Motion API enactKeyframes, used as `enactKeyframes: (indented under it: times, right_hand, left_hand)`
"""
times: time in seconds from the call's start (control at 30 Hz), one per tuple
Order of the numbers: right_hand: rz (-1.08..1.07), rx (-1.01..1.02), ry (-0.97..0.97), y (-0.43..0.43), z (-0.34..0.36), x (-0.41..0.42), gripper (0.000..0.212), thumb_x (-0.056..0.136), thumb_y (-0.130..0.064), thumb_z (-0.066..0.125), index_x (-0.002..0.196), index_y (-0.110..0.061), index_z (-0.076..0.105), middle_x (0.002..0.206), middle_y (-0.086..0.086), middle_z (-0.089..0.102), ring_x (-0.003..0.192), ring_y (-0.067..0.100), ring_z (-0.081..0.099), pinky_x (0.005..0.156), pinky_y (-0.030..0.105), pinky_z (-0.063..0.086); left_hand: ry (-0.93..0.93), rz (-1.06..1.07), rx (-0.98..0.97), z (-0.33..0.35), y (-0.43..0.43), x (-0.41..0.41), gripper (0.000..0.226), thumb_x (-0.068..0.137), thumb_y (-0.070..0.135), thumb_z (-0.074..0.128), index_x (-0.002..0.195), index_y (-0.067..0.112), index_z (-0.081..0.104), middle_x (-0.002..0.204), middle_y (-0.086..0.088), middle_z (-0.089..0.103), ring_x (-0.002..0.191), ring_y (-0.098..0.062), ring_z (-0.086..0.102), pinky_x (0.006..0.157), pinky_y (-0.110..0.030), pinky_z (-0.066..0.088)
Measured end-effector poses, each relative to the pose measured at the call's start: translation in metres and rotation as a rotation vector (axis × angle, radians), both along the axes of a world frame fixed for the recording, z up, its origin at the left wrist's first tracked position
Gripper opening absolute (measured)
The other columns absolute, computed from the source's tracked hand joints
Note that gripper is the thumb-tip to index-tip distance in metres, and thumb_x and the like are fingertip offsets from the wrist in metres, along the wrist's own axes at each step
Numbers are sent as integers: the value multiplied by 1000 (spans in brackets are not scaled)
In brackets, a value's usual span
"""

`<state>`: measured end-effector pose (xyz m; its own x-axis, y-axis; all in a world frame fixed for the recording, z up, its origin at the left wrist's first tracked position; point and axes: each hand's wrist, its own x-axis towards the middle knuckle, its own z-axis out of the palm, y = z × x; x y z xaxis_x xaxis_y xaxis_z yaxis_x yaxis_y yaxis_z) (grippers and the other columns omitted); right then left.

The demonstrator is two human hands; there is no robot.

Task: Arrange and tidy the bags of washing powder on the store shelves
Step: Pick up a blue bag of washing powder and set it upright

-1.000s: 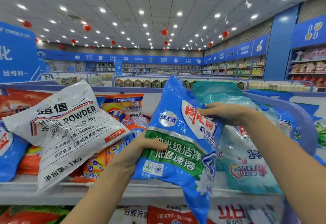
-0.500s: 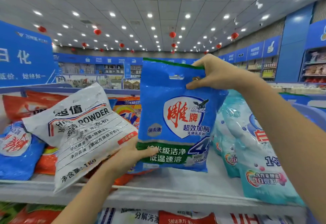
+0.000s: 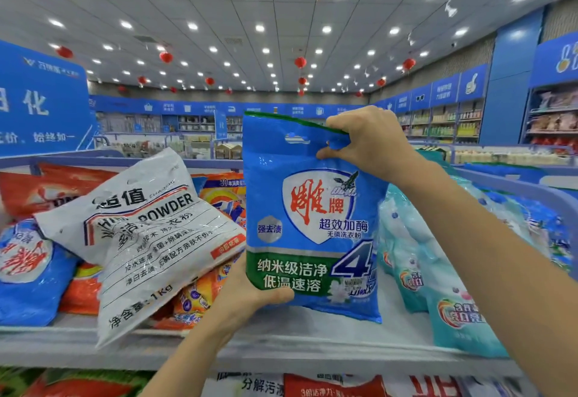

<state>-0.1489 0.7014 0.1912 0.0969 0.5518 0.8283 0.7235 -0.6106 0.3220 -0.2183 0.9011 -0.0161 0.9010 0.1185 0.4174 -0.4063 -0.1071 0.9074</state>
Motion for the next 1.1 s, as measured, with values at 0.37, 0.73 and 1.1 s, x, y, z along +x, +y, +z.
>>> enactKeyframes:
  times: [0.37, 0.73, 1.1]
  right_hand:
    - [64, -23, -229, 14, 0, -19, 55, 66, -47, 77, 93, 0, 65, 69, 7, 71, 48, 27, 61, 45, 31, 48]
    - [72, 495, 154, -4, -84, -61, 67, 78, -49, 60, 131, -11, 43, 127, 4, 46, 119, 21, 41, 104, 33, 30]
    - [257, 1076, 1341, -105, -209, -112, 78, 66, -56, 49, 138, -34, 31, 131, -24, 31, 122, -3, 32, 102, 19, 24]
  left_hand:
    - [34, -120, 95, 8, 20, -28, 67, 52, 16, 88, 112, 9, 61, 104, -12, 73, 97, -30, 69, 79, -37, 57]
    - [73, -125, -151, -8, 4, -41, 72, 27, 17, 89, 95, 8, 67, 90, -14, 75, 81, -29, 73, 63, -30, 58]
    - [42, -251, -216, -5, -85, -49, 99, 2, 35, 94, 92, 4, 68, 84, -18, 74, 72, -26, 72, 54, -26, 55]
